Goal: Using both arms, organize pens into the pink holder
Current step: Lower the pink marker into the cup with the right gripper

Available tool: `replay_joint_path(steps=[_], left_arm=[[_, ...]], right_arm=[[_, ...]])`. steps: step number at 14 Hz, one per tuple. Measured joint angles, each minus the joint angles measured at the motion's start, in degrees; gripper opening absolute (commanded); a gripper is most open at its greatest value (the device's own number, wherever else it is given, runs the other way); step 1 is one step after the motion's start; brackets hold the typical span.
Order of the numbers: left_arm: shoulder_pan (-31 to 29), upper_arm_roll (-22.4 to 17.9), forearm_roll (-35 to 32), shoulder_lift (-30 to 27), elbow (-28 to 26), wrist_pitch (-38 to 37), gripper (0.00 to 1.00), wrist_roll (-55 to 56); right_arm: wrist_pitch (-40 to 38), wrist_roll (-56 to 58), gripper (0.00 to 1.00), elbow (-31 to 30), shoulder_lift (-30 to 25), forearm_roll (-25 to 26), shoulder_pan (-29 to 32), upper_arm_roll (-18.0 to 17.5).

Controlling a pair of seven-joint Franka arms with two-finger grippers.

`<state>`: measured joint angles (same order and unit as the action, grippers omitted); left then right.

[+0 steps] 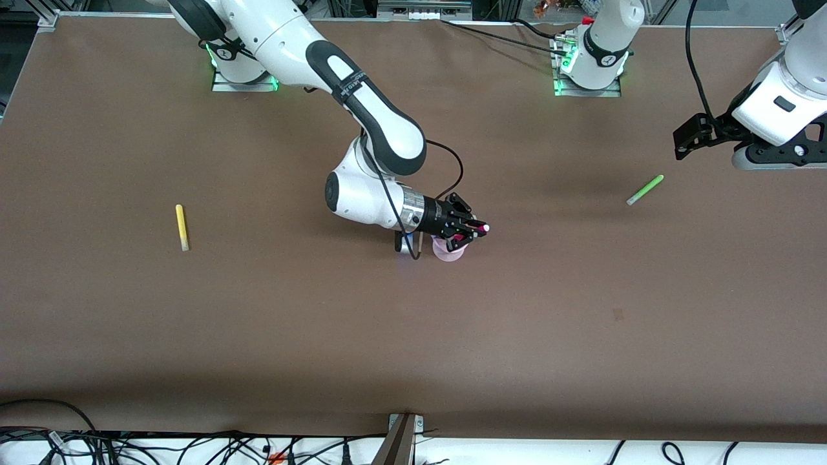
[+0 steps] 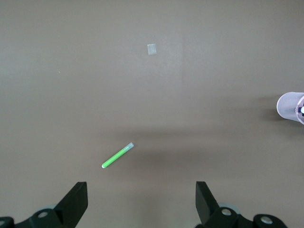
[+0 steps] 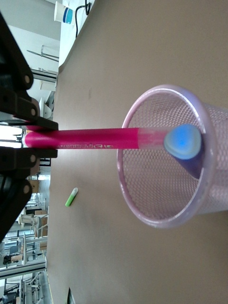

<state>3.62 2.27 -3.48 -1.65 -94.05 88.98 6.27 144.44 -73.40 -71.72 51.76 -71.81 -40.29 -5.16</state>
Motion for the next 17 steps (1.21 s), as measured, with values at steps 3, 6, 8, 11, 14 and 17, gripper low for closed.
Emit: replay_joint_path(steps=[3, 6, 8, 11, 14, 17], left_arm=[[0.16, 0.08, 0.0, 0.0, 0.0, 0.0, 1.0, 0.0], [0.18, 0.11, 0.0, 0.0, 0.0, 0.0, 1.0, 0.0], [0.18, 0.12, 0.0, 0.0, 0.0, 0.0, 1.0, 0.0], [0.18, 0.15, 0.0, 0.0, 0.0, 0.0, 1.0, 0.0], [0.18, 0.16, 0.0, 0.0, 0.0, 0.0, 1.0, 0.0], [0.22, 0.17, 0.0, 0.0, 0.0, 0.0, 1.0, 0.0]], right_arm=[[0.0, 1.4, 0.0, 0.58, 0.47, 0.0, -0.32, 0.0], [0.01, 1.89, 0.0, 0.59, 0.51, 0.0, -0.34, 0.06], [0.03, 1.93, 0.0, 0.62, 0.52, 0.0, -0.25, 0.27], [0.02, 1.96, 0.0, 0.67, 0.52, 0.0, 0.28, 0.49], [-0.1, 2.42, 0.0, 0.64, 0.64, 0.0, 0.93, 0.66], [-0.89, 3.03, 0.0, 0.64, 0.94, 0.0, 1.51, 0.67]])
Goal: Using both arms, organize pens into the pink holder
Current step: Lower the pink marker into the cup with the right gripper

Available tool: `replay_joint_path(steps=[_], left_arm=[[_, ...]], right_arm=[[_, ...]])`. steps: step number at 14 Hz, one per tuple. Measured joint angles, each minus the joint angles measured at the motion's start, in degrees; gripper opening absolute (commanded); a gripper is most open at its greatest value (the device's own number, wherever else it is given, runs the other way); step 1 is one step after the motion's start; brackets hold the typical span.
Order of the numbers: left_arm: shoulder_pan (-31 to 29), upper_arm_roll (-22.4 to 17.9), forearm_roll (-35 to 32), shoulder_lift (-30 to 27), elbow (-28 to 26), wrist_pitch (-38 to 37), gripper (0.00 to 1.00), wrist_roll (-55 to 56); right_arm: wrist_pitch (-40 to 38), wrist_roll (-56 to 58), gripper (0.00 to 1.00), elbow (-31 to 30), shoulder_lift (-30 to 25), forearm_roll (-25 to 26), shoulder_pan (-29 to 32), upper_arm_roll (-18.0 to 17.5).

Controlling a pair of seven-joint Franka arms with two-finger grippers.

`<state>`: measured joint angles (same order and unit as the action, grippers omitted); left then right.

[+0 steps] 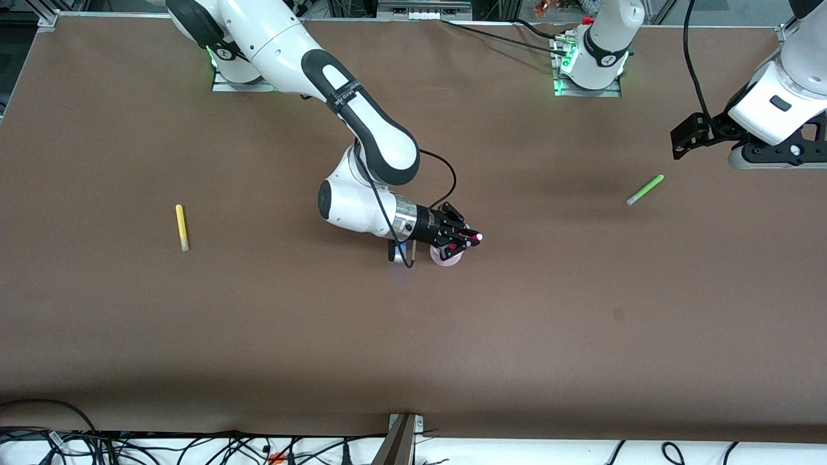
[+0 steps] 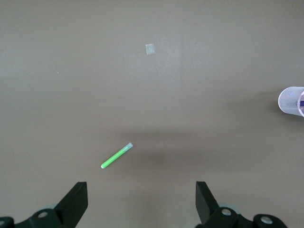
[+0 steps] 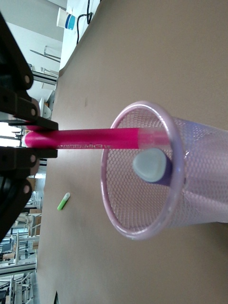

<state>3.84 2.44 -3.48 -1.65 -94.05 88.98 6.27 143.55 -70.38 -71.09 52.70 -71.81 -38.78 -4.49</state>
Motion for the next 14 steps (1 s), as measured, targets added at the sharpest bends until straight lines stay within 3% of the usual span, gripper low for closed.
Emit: replay_joint_path(steps=[5, 7, 9, 11, 13, 14], left_arm=[[0.01, 0.0, 0.0, 0.0, 0.0, 0.0, 1.0, 0.0], [0.01, 0.0, 0.0, 0.0, 0.0, 0.0, 1.0, 0.0], [0.02, 0.0, 0.0, 0.0, 0.0, 0.0, 1.0, 0.0], [0.02, 0.0, 0.0, 0.0, 0.0, -0.1, 1.0, 0.0], [0.02, 0.0, 0.0, 0.0, 0.0, -0.33, 1.0, 0.0], [0.02, 0.0, 0.0, 0.0, 0.0, -0.35, 1.0, 0.0]], right_arm=[[-1.07, 1.01, 0.01, 0.0, 0.25, 0.0, 0.38, 0.0], [-2.29, 2.18, 0.08, -0.29, 0.34, 0.0, 1.06, 0.02], [-3.7, 3.42, 0.32, -0.58, 0.52, -0.01, 2.02, 0.03], [-4.32, 3.66, 0.82, -0.59, 0.58, -0.02, 2.59, 0.03], [-4.44, 3.73, 0.99, -0.57, 0.58, -0.02, 2.68, 0.03], [-4.47, 3.73, 0.99, -0.47, 0.56, -0.02, 2.68, 0.0]])
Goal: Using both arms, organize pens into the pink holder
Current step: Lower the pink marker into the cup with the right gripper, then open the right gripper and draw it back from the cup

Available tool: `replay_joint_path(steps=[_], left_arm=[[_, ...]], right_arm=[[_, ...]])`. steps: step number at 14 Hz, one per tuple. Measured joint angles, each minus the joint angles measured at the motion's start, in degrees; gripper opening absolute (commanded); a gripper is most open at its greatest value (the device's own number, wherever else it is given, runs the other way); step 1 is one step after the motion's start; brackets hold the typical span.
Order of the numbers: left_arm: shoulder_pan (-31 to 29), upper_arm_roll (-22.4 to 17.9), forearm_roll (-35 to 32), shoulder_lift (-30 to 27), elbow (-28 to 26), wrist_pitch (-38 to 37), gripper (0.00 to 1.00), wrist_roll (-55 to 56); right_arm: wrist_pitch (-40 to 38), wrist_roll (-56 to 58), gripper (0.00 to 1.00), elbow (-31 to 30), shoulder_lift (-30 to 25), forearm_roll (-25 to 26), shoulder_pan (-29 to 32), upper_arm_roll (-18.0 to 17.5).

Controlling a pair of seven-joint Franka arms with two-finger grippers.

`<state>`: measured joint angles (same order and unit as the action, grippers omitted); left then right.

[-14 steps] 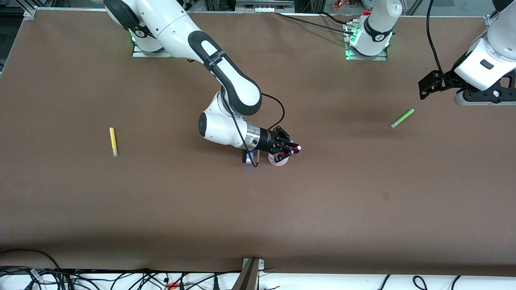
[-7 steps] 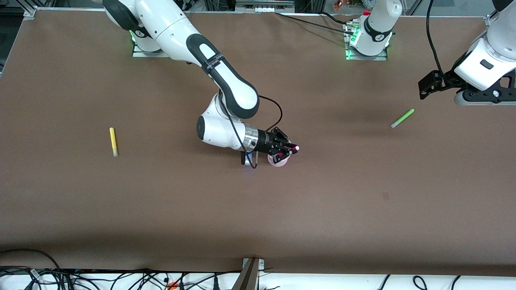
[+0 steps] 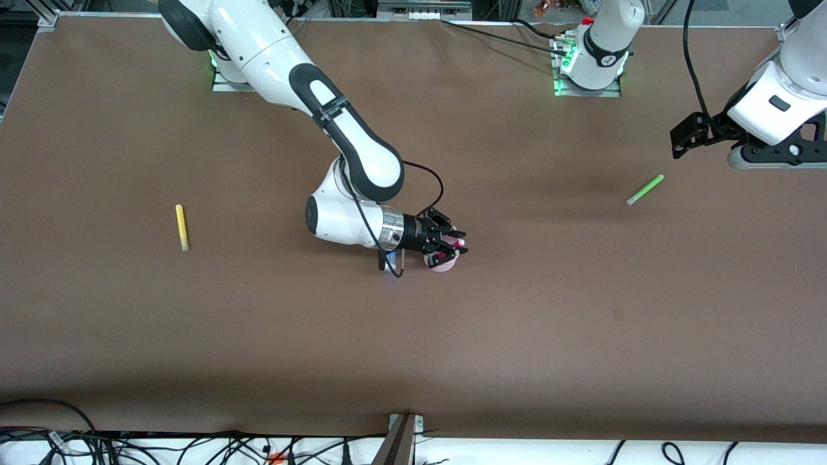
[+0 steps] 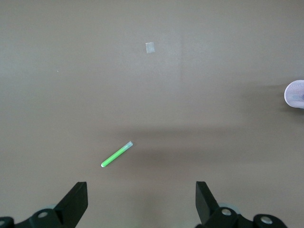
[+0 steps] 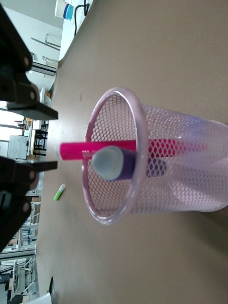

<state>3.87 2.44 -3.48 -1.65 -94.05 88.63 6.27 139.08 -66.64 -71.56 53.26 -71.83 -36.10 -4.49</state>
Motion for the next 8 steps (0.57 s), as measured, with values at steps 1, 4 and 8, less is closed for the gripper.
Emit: replay_joint_path(steps=[1, 4, 8], left_arm=[[0.02, 0.04, 0.0, 0.0, 0.0, -0.02, 1.0, 0.0], [0.05, 0.92, 0.0, 0.0, 0.0, -0.02, 1.0, 0.08], [-0.07, 1.05, 0.0, 0.0, 0.0, -0.28, 1.0, 0.15]], right_arm=[[-0.03, 0.0, 0.99, 0.18, -0.11, 0.0, -0.01, -0.01], [-0.24, 0.1, 1.0, 0.81, -1.38, 0.28, 0.01, 0.04], [-3.1, 0.25, 1.0, 0.6, -5.96, 12.33, 0.15, 1.79]])
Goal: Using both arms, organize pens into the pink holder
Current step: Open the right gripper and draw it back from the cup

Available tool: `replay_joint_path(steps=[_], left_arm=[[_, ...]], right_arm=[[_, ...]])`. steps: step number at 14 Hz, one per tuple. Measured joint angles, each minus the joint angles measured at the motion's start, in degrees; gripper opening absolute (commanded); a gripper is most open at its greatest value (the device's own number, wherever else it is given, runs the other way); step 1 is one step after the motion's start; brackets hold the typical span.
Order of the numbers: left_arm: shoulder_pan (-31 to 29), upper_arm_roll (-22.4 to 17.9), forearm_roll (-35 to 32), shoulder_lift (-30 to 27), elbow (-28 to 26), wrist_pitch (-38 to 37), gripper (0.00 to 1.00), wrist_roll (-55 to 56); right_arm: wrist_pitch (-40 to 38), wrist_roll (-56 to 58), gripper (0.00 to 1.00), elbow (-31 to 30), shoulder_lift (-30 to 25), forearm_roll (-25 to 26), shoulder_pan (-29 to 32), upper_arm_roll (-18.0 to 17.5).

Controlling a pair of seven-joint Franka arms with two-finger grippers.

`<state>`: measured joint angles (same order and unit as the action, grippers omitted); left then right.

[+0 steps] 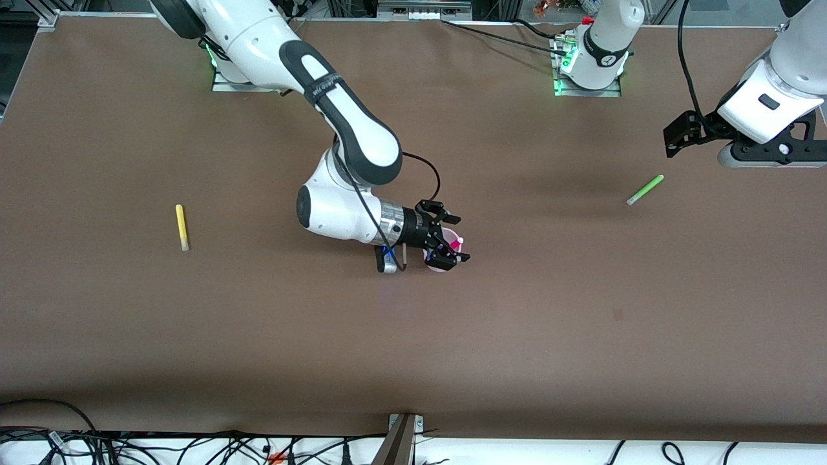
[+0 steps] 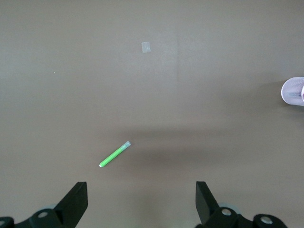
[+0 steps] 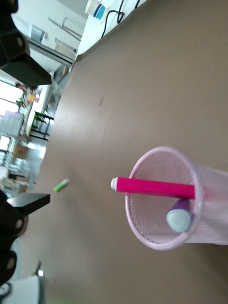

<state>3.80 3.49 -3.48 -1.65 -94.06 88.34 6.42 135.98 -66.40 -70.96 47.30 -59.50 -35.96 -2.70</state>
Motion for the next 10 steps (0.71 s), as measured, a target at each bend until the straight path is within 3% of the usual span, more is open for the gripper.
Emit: replay_joint_path(steps=[2, 5, 10], left_arm=[[-0.04, -0.01, 0.0, 0.0, 0.0, -0.48, 1.0, 0.01], [-0.05, -0.01, 0.0, -0.01, 0.0, -0.65, 1.0, 0.01], [-0.07, -0.01, 0.0, -0.02, 0.01, -0.66, 1.0, 0.01]], right_arm=[[-0.57, 0.41, 1.0, -2.47, -2.78, 4.47, 0.07, 2.04], [-4.26, 4.84, 1.0, -5.68, -6.83, 5.86, 0.36, 6.01], [-22.15, 13.65, 1.0, -10.44, -18.75, 16.05, 0.85, 15.48]])
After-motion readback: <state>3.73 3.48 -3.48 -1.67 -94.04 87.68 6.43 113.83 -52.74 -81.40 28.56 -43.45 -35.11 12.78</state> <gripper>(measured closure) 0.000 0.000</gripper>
